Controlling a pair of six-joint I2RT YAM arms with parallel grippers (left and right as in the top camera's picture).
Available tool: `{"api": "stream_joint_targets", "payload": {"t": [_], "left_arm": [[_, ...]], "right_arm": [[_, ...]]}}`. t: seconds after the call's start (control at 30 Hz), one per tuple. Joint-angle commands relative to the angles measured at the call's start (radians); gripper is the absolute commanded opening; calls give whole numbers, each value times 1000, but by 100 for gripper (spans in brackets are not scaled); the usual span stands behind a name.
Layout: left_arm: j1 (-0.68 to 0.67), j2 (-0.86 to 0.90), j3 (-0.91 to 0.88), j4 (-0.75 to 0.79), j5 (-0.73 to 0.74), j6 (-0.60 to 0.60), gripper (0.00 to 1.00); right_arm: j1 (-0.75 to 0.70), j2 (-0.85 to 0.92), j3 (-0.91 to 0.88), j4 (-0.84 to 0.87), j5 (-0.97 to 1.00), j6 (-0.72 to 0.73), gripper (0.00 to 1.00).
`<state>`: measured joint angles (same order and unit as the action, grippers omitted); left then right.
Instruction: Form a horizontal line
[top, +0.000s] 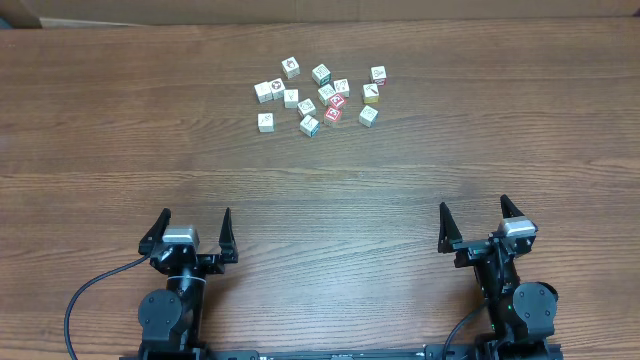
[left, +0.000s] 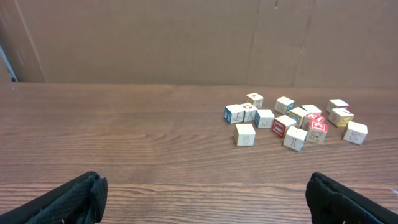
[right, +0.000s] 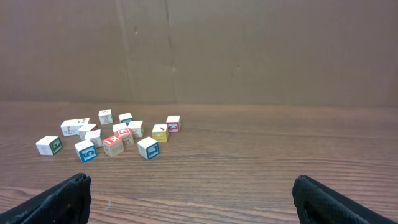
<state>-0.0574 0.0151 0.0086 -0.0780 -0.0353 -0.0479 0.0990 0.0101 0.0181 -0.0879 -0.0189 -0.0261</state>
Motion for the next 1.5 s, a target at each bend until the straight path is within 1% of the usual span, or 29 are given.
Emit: {"api": "stream_joint_targets", "payload": {"t": [0.0, 0.17, 0.27, 0.33, 0.43, 0.5, 0.6, 0.67, 0.8, 0.93, 1.07, 1.23, 1.33, 1.47], "left_arm": [[5, -10, -3, 0, 38, 18, 100], [5, -10, -3, 4, 22, 19, 99], [5, -10, -3, 76, -16, 18, 100], [4, -10, 7, 152, 51, 18, 100], [5, -10, 58, 270, 232, 17, 100], [5, -10, 135, 306, 306, -22, 100], [5, -10, 238, 278, 305, -50, 100], [5, -8, 312, 224, 285, -50, 100], [5, 36, 511, 26, 237, -54, 100], [5, 170, 757, -192, 239, -66, 100], [5, 376, 1038, -426, 239, -68, 100], [5, 686, 1408, -735, 246, -63, 100], [5, 900, 1645, -974, 245, -52, 100], [5, 1123, 1853, -1251, 242, -13, 100]], "right_arm": [[4, -6, -10, 4, -2, -5, 100], [4, -6, -10, 4, -2, -5, 100], [4, -6, -10, 4, -2, -5, 100], [4, -6, -10, 4, -2, -5, 100], [4, -6, -10, 4, -2, -5, 100], [4, -6, -10, 4, -2, -5, 100], [4, -6, -10, 4, -2, -5, 100], [4, -6, -10, 4, -2, -5, 100], [4, -6, -10, 4, -2, -5, 100], [4, -6, -10, 4, -2, -5, 100], [4, -6, -10, 4, -2, -5, 100], [4, -6, -10, 4, -2, -5, 100], [4, -6, -10, 5, -2, -5, 100], [4, -6, -10, 4, -2, -5, 100]]}}
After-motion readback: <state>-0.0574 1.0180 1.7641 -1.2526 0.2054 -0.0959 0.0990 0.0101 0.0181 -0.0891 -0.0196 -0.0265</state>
